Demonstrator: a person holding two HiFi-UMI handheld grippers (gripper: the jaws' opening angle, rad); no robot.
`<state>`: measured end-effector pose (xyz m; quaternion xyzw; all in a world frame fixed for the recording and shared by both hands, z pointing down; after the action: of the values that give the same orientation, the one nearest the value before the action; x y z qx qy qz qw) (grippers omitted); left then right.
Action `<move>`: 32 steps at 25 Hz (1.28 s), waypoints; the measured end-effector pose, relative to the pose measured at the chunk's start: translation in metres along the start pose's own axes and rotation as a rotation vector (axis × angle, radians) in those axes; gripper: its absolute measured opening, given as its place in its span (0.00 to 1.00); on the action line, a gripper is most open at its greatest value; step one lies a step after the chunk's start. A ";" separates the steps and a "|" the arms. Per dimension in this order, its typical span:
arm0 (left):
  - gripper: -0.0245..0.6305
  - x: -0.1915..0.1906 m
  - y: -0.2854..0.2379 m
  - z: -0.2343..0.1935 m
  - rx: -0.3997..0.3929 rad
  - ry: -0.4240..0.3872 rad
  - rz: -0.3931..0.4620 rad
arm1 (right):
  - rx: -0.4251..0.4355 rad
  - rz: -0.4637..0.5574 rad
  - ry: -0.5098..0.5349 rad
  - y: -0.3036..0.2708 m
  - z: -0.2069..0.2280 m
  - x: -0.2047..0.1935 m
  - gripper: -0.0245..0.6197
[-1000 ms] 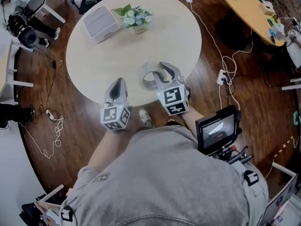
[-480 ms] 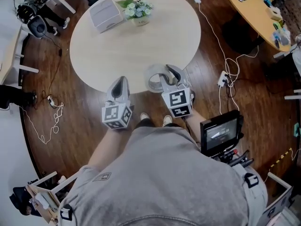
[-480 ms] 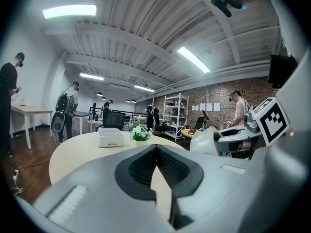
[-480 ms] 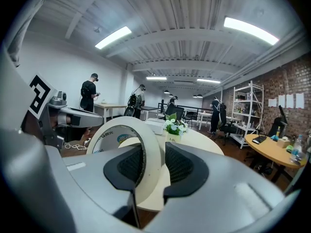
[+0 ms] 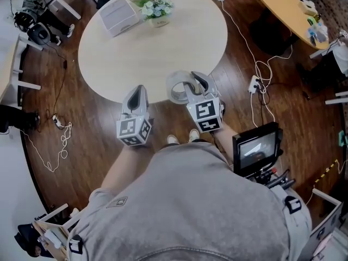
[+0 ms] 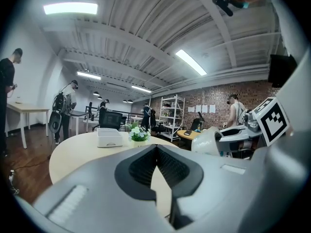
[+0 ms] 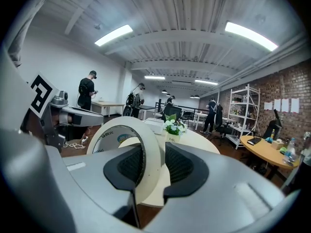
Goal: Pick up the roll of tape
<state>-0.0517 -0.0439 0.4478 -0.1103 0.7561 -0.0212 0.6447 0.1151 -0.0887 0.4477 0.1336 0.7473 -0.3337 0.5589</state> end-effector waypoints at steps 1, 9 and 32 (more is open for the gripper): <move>0.04 -0.001 0.003 -0.002 -0.003 0.001 -0.002 | -0.001 -0.002 -0.002 0.001 -0.004 0.000 0.24; 0.04 -0.001 0.015 -0.011 -0.025 0.001 0.001 | -0.007 -0.007 0.003 0.002 -0.025 0.001 0.24; 0.04 0.000 0.030 -0.029 -0.038 0.012 0.008 | -0.013 0.002 0.018 0.001 -0.051 0.011 0.24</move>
<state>-0.0843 -0.0175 0.4478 -0.1196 0.7606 -0.0049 0.6381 0.0739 -0.0571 0.4451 0.1338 0.7542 -0.3273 0.5533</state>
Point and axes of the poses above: the fingertips, and each gripper's own axes: y backward along the fingers, z to its right, x out of its top, the point moved 1 cm from there along y, backward along the fingers, and after that the axes turned 1 degree about y, right-handed, at the moved point
